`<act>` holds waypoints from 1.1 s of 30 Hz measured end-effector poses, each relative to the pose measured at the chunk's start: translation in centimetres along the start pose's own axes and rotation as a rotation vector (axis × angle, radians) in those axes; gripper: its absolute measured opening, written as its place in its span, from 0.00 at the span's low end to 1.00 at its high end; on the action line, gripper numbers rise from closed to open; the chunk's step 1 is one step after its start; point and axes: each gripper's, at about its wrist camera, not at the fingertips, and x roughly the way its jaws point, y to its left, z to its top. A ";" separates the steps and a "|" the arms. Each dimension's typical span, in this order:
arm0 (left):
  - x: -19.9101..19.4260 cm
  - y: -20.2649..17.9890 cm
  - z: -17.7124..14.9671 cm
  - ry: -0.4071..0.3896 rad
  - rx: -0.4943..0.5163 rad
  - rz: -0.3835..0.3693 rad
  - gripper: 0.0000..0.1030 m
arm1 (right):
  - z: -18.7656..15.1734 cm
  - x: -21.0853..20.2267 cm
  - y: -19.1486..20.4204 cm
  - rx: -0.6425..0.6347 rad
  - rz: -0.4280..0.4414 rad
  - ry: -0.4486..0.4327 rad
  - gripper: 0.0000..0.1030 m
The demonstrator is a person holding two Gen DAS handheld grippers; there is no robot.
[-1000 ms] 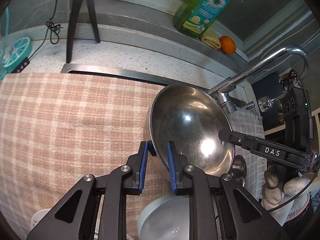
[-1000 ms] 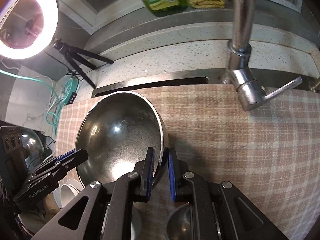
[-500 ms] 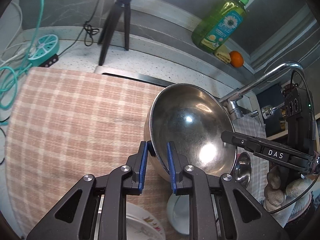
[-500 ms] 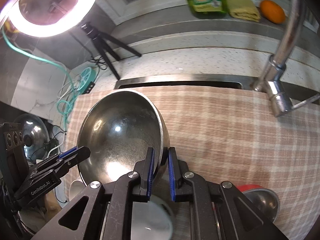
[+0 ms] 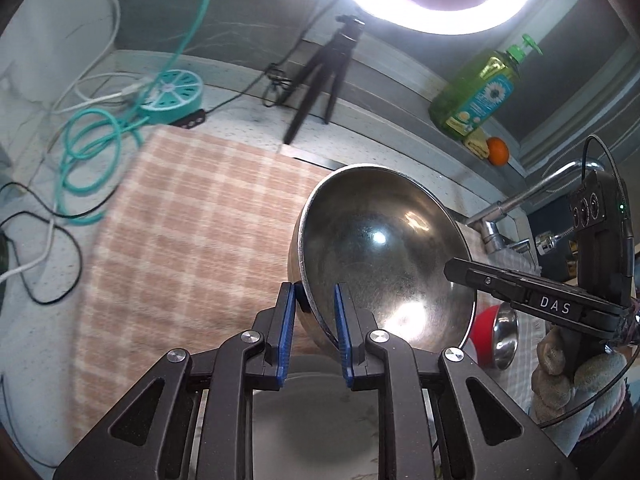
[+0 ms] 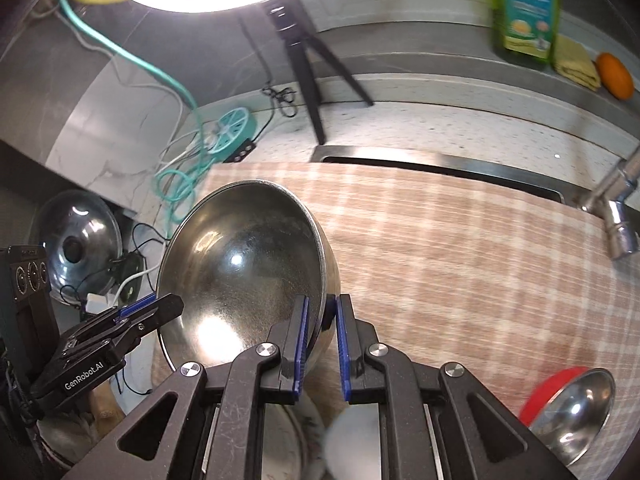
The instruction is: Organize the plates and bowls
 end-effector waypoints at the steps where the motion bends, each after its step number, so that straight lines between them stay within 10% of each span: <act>1: -0.4 0.7 -0.1 -0.006 -0.008 0.008 0.17 | 0.1 0.3 0.7 -0.008 0.001 0.002 0.12; 33: -4.2 16.0 -5.1 -0.012 -0.216 0.093 0.17 | -2.1 11.6 15.9 -0.191 0.012 0.150 0.12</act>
